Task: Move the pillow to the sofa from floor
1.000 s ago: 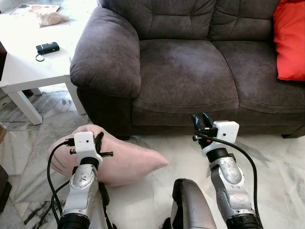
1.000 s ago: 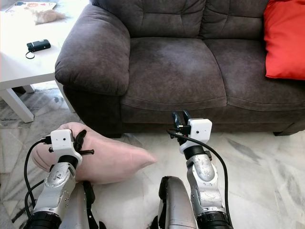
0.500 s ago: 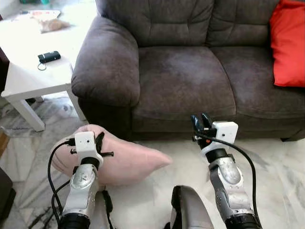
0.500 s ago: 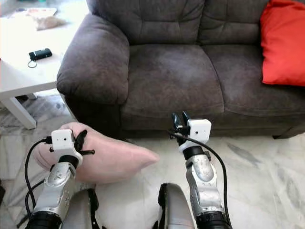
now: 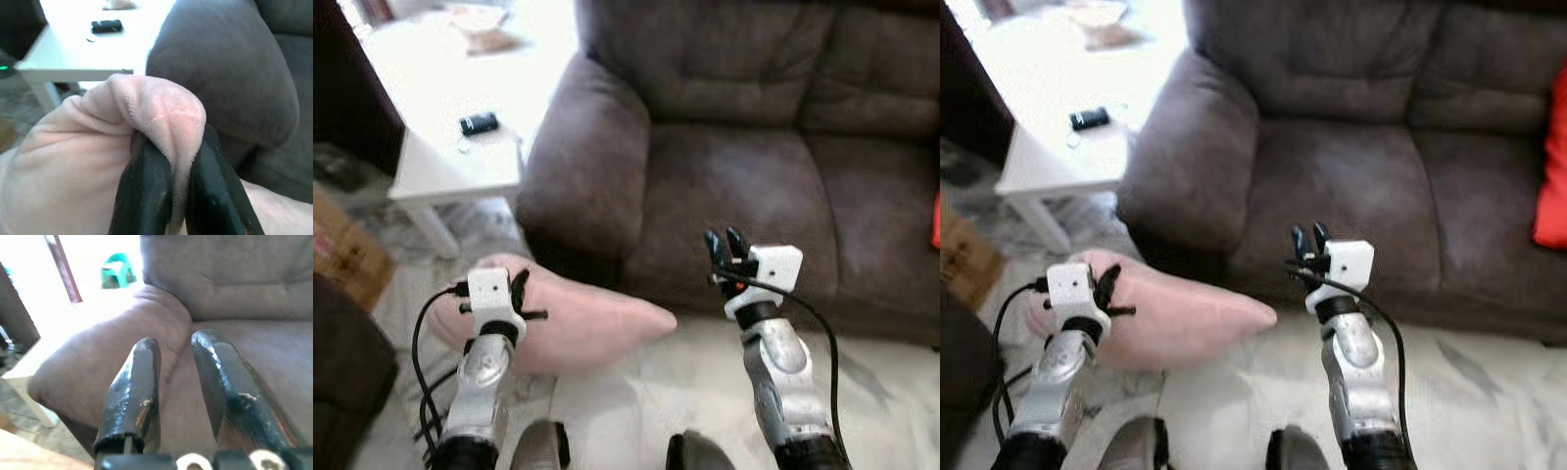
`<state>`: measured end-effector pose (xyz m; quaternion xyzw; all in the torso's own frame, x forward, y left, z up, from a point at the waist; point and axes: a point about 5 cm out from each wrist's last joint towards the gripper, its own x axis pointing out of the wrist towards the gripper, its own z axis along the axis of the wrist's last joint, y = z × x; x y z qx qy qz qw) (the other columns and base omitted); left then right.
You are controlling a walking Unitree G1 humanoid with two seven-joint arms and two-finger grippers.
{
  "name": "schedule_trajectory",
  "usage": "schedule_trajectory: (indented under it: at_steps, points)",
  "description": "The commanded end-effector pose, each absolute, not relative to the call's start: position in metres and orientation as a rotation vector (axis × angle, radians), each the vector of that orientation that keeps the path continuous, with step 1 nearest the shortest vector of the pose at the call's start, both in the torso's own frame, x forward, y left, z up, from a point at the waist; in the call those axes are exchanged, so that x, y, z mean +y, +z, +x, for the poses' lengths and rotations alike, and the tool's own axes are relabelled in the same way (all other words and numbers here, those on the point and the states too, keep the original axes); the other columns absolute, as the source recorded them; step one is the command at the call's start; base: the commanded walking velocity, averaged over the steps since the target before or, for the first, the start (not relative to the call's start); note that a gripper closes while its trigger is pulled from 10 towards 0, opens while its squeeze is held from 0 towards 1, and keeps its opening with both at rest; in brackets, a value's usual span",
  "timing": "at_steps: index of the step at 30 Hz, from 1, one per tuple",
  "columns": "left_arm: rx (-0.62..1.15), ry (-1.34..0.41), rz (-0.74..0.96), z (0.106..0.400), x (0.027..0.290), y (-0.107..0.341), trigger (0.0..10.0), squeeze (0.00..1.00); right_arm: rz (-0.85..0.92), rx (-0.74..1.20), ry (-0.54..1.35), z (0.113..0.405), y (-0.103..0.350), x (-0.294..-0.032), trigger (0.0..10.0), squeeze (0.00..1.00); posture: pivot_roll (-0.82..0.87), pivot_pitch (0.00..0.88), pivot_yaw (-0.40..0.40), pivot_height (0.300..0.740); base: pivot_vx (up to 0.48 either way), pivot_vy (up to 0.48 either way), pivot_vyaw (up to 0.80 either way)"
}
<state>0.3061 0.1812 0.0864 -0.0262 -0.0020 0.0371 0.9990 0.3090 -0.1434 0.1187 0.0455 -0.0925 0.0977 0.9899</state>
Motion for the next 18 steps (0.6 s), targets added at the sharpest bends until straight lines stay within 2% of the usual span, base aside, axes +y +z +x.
schedule_trajectory:
  at_steps: [1,18]
  points:
    - [-0.092,0.053,-0.048,0.3120,0.1790,0.1060,10.0,0.00,0.101,-0.175,0.188,0.3082,0.1151,-0.1443,10.0,0.00,0.00,0.110,-0.050,0.740,0.000,0.000,0.00]
    - [-0.090,0.007,-0.058,0.3126,0.1764,0.1092,10.0,0.00,0.092,-0.153,0.202,0.3102,0.1109,-0.1431,10.0,0.00,0.01,0.102,-0.047,0.740,0.000,0.000,0.00]
